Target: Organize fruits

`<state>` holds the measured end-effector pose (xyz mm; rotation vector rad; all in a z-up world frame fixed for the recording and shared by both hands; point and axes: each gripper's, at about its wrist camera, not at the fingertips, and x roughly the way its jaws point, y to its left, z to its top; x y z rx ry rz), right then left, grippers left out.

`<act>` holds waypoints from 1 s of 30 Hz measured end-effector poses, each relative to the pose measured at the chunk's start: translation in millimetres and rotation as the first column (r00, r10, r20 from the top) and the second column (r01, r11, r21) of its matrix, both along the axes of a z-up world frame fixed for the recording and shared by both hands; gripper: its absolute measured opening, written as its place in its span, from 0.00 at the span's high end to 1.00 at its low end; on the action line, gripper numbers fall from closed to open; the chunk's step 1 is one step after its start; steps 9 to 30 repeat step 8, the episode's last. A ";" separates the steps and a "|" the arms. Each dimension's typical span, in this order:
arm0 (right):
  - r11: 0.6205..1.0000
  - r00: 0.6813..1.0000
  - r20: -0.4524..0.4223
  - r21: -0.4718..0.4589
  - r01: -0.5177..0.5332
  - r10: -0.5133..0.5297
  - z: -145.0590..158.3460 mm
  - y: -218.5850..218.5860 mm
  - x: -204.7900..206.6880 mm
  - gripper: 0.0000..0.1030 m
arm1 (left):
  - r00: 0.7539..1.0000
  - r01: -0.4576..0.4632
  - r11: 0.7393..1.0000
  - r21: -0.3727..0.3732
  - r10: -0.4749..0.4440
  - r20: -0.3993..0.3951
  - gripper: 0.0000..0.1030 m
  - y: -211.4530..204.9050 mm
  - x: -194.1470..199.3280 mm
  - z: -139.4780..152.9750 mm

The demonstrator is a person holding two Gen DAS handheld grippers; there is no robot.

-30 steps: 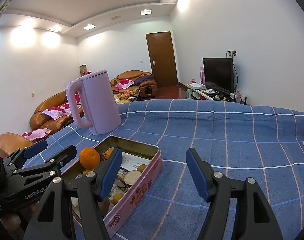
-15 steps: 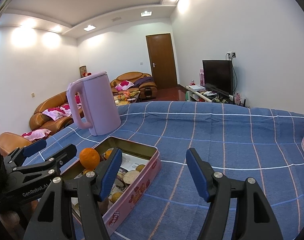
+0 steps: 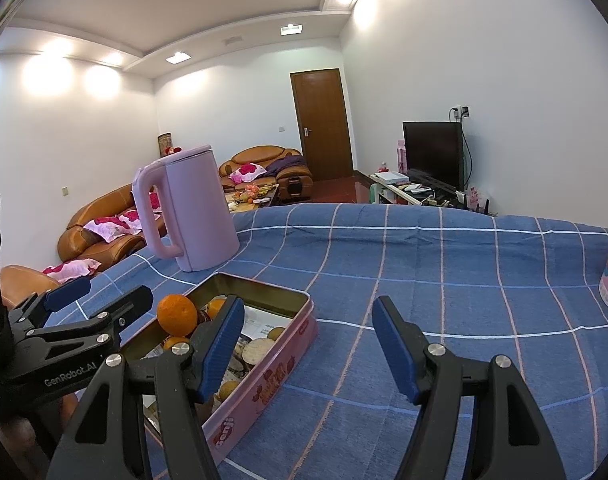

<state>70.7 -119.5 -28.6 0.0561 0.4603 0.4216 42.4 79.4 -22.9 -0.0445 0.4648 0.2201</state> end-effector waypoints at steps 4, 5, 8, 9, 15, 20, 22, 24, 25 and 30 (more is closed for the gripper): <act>1.000 1.000 0.000 0.000 0.000 0.000 -0.1 -0.6 0.1 0.34 | 1.000 0.004 1.000 0.014 -0.004 -0.001 0.00 -3.8 0.4 -0.7; 1.000 1.000 0.000 0.000 0.000 0.000 -0.1 -0.1 0.0 0.34 | 1.000 0.007 1.000 0.013 -0.007 -0.001 0.00 -4.6 0.0 -0.5; 1.000 1.000 -0.001 -0.003 0.001 -0.001 -0.3 -1.0 -0.5 0.34 | 1.000 0.008 1.000 0.019 -0.008 0.006 0.00 -5.5 -1.2 0.5; 1.000 1.000 -0.001 -0.003 0.001 -0.001 -0.3 -1.0 -0.5 0.34 | 1.000 0.008 1.000 0.019 -0.008 0.006 0.00 -5.5 -1.2 0.5; 1.000 1.000 -0.001 -0.003 0.001 -0.001 -0.3 -1.0 -0.5 0.34 | 1.000 0.008 1.000 0.019 -0.008 0.006 0.00 -5.5 -1.2 0.5; 1.000 1.000 -0.001 -0.003 0.001 -0.001 -0.3 -1.0 -0.5 0.34 | 1.000 0.008 1.000 0.019 -0.008 0.006 0.00 -5.5 -1.2 0.5; 1.000 1.000 -0.001 -0.003 0.001 -0.001 -0.3 -1.0 -0.5 0.34 | 1.000 0.008 1.000 0.019 -0.008 0.006 0.00 -5.5 -1.2 0.5; 1.000 1.000 -0.001 -0.003 0.001 -0.001 -0.3 -1.0 -0.5 0.34 | 1.000 0.008 1.000 0.019 -0.008 0.006 0.00 -5.5 -1.2 0.5; 1.000 1.000 -0.001 -0.003 0.001 -0.001 -0.3 -1.0 -0.5 0.34 | 1.000 0.008 1.000 0.019 -0.008 0.006 0.00 -5.5 -1.2 0.5; 1.000 1.000 -0.001 -0.003 0.001 -0.001 -0.3 -1.0 -0.5 0.34 | 1.000 0.008 1.000 0.019 -0.008 0.006 0.00 -5.5 -1.2 0.5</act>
